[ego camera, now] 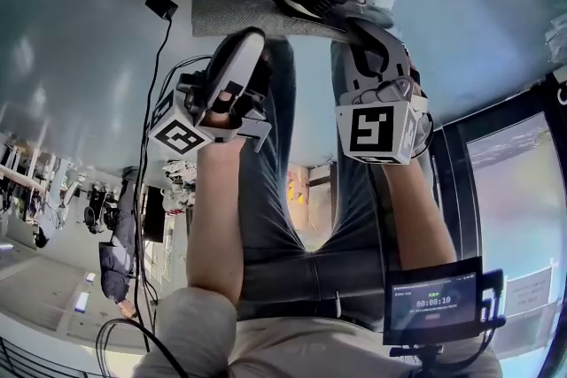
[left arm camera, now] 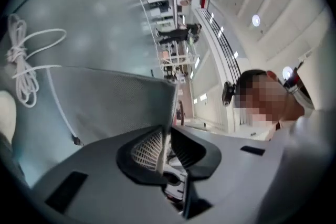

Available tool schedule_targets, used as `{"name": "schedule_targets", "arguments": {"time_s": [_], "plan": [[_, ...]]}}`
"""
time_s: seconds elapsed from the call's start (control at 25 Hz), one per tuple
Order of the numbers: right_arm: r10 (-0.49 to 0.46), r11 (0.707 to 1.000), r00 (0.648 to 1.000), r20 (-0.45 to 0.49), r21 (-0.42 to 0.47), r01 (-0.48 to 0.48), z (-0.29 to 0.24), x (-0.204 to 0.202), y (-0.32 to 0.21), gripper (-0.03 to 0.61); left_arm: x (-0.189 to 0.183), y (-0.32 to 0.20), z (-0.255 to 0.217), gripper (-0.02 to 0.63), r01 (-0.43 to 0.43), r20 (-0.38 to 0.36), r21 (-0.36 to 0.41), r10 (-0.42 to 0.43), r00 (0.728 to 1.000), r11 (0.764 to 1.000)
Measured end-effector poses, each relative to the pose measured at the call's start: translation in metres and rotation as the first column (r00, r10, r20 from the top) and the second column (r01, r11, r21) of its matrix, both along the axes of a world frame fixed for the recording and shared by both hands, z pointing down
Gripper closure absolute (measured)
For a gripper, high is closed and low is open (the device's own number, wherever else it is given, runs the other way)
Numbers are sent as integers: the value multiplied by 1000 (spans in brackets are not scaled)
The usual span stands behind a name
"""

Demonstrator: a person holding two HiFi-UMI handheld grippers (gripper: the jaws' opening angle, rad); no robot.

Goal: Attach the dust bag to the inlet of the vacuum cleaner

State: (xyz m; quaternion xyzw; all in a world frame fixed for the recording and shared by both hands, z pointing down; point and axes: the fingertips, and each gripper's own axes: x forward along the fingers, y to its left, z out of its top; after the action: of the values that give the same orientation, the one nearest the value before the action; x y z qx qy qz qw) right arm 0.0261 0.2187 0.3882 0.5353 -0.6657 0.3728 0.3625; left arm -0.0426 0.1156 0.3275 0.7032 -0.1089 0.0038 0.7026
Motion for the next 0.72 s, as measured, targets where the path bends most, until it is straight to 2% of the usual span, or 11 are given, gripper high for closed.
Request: {"name": "schedule_targets", "arguments": {"time_s": [0.04, 0.12, 0.16, 0.2, 0.28, 0.32, 0.44, 0.52, 0.64, 0.72], "plan": [[-22, 1000, 1000, 11, 6, 22, 1, -1, 0, 557, -14, -4, -2, 572, 94, -1, -36, -94, 996, 995], [-29, 1000, 999, 32, 2, 29, 1, -4, 0, 558, -41, -7, -1, 572, 275, 30, -114, -273, 961, 955], [-16, 1000, 999, 43, -3, 17, 1, -5, -2, 557, -48, -3, 8, 574, 324, 74, -146, -316, 946, 935], [-3, 1000, 999, 52, -8, 4, 0, -4, -3, 558, -48, 7, 22, 574, 333, 126, -167, -315, 941, 928], [-14, 1000, 999, 51, -15, 15, 1, -1, -5, 558, -29, 28, 59, 574, 278, 205, -183, -240, 949, 943], [-42, 999, 998, 45, -16, 43, 0, 0, -6, 558, -15, 36, 73, 574, 254, 220, -189, -211, 952, 949], [-137, 990, 989, 52, -25, 138, -3, -2, -4, 558, 12, 40, 87, 574, 267, 215, -177, -227, 950, 947], [-159, 985, 981, 109, -48, 165, -4, -9, -2, 557, 15, 35, 86, 575, 299, 204, -156, -265, 942, 941], [-100, 981, 960, 261, -136, 139, -13, -19, 2, 555, 16, 29, 86, 594, 318, 191, -147, -288, 938, 937], [-88, 968, 947, 308, -197, 153, -25, -18, 7, 552, 16, 29, 85, 607, 300, 210, -126, -270, 940, 946]]}}
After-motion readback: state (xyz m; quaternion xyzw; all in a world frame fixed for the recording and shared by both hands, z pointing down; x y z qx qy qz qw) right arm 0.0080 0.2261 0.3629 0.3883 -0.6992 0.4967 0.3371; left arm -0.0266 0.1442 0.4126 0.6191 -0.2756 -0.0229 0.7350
